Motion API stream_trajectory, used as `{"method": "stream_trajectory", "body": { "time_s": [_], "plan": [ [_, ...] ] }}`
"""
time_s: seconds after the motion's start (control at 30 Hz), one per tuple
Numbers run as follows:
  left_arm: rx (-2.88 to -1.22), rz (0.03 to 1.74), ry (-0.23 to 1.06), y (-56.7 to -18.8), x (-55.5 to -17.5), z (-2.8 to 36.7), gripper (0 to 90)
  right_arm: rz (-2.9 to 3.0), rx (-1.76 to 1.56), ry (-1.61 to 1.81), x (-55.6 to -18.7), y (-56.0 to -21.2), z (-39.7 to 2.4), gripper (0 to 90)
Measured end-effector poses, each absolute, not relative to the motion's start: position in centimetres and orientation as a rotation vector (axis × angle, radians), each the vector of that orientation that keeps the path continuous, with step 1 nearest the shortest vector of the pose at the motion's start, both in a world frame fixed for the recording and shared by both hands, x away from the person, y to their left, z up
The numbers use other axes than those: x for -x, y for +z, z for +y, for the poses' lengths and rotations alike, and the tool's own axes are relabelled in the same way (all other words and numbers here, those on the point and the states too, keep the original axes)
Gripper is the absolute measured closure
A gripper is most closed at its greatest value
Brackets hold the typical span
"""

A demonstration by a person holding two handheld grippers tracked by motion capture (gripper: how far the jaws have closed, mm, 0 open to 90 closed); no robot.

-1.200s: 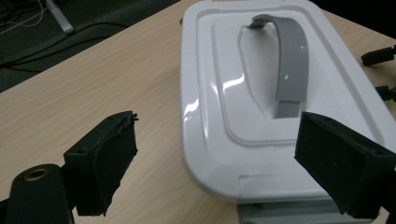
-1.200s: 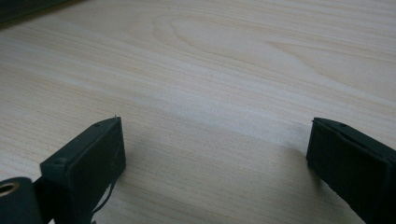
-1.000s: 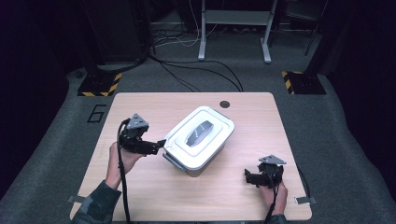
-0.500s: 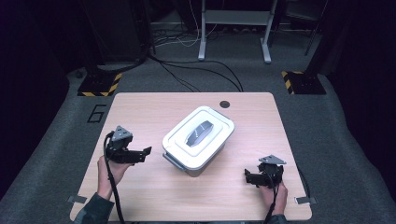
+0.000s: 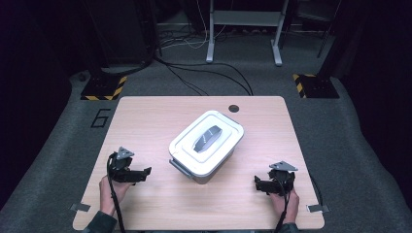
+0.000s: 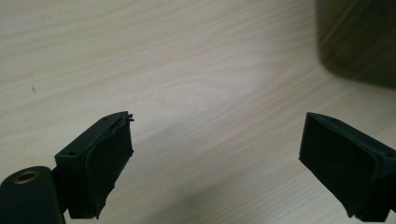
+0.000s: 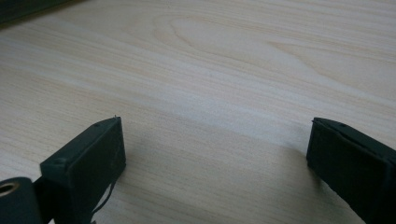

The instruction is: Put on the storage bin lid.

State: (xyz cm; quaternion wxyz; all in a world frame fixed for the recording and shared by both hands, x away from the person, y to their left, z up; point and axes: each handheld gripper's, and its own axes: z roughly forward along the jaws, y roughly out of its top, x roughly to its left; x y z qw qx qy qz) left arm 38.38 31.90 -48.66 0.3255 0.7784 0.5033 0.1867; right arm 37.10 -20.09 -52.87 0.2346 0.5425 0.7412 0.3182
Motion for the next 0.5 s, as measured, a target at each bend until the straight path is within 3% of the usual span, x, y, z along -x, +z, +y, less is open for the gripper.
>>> {"method": "stream_trajectory", "body": {
  "time_s": [0.17,0.5],
  "plan": [
    [-2.044,1.358,0.461,-51.2,-38.2,32.5,7.3,2.035,-1.489,0.873,-37.1,-52.9,-20.1,3.7],
    [-2.001,1.329,0.565,-53.1,-37.9,32.7,0.9,2.035,-1.488,0.874,-37.1,-52.9,-20.1,3.7]
  ]
}}
